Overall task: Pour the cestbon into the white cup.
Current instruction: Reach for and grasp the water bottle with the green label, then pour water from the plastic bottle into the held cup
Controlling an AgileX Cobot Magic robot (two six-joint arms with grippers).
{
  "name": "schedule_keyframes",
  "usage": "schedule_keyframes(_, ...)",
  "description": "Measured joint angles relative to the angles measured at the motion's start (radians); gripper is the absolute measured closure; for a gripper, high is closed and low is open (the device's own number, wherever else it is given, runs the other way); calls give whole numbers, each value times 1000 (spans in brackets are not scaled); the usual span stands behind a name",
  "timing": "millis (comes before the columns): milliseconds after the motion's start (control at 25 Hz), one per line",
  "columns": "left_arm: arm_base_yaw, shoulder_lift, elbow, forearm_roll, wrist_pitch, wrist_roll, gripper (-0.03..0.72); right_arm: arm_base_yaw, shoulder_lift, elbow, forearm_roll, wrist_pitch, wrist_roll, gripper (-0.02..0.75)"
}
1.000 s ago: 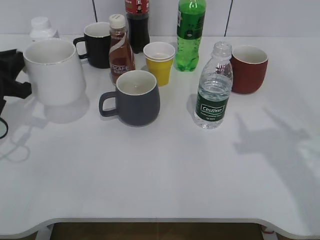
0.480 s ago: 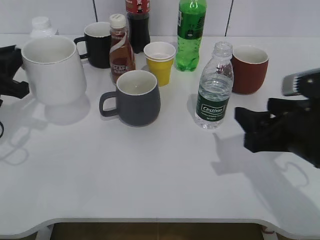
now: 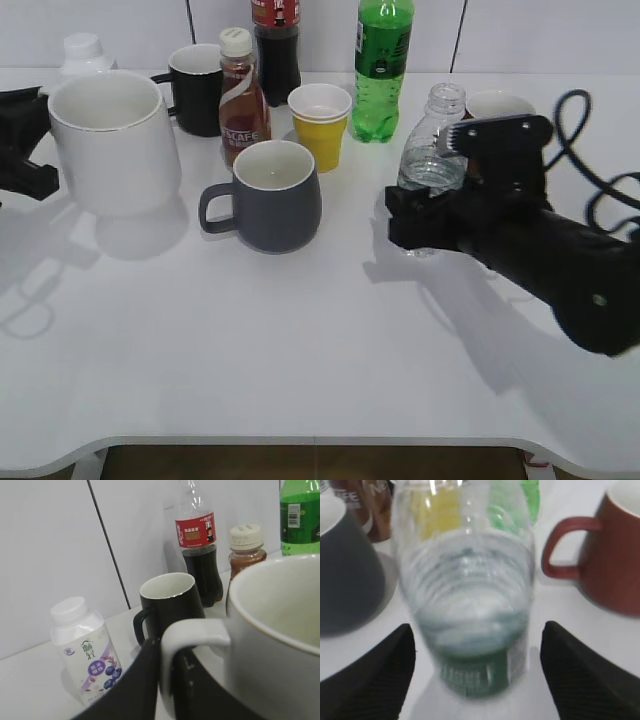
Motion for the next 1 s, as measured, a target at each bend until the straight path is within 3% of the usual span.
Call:
schedule_keyframes(120,0,-19,0,42,24,-27,643,0,92,-88,18,-5,1,154)
schedule_keyframes(240,0,-29,0,127,31,-90,643,0,124,-124,14,-11,1,253)
schedule_keyframes(320,-2,-33,0,170,32,-126,643,0,124,-125,1,-11,-16,267)
schedule_keyframes(520,-85,-33,0,192,92,-148,643,0,66,-125,-137,54,-106,267)
schedule_keyframes(760,-246,-33,0,139,214,-149,643,0,-70,-203,-363,305,-237,267)
schedule_keyframes(1000,-272,-33,0,116,271,-149,643,41,-90,-358,-461,538,-507,267)
